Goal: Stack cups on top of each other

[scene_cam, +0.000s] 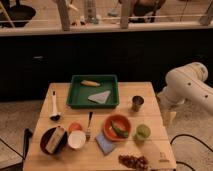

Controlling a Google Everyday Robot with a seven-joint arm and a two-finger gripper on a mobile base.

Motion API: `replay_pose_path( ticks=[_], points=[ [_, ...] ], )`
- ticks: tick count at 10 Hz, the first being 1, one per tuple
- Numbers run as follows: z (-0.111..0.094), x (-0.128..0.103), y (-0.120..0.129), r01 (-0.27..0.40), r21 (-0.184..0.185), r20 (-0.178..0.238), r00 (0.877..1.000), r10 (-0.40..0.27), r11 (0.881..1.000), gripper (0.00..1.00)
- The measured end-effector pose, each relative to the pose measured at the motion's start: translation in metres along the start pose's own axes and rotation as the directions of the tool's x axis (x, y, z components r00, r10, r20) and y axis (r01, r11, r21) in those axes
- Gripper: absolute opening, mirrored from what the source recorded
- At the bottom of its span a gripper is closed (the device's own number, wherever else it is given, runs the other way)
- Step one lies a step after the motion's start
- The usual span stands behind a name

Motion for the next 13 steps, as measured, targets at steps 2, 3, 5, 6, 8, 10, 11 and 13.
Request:
replay_pose_path(
  ticks=[2, 3, 5, 6, 8, 10, 11, 13],
  points=[
    [0.0, 0.0, 0.0, 0.0, 0.0, 0.0, 1.0, 0.0, 1.0, 0.87],
    [0.0, 0.0, 0.0, 0.0, 0.0, 0.0, 1.0, 0.0, 1.0, 0.87],
    [0.0, 0.0, 0.0, 0.0, 0.0, 0.0, 1.0, 0.0, 1.0, 0.86],
    [0.002, 0.0, 0.001, 0.009, 0.001, -0.01, 1.0, -0.009, 1.0, 0.82],
    [0.011, -0.021, -0.004, 0.088, 0.006, -0.047, 0.995, -0.088, 0.996, 0.8],
    [0.013, -0.023, -0.004, 0.108, 0.003, -0.072, 0.992, -0.108, 0.994, 0.8],
    [0.014, -0.025, -0.006, 0.123, 0.004, -0.078, 0.989, -0.122, 0.992, 0.8],
    [0.021, -0.029, -0.008, 0.156, 0.001, -0.096, 0.983, -0.156, 0.988, 0.8]
  ],
)
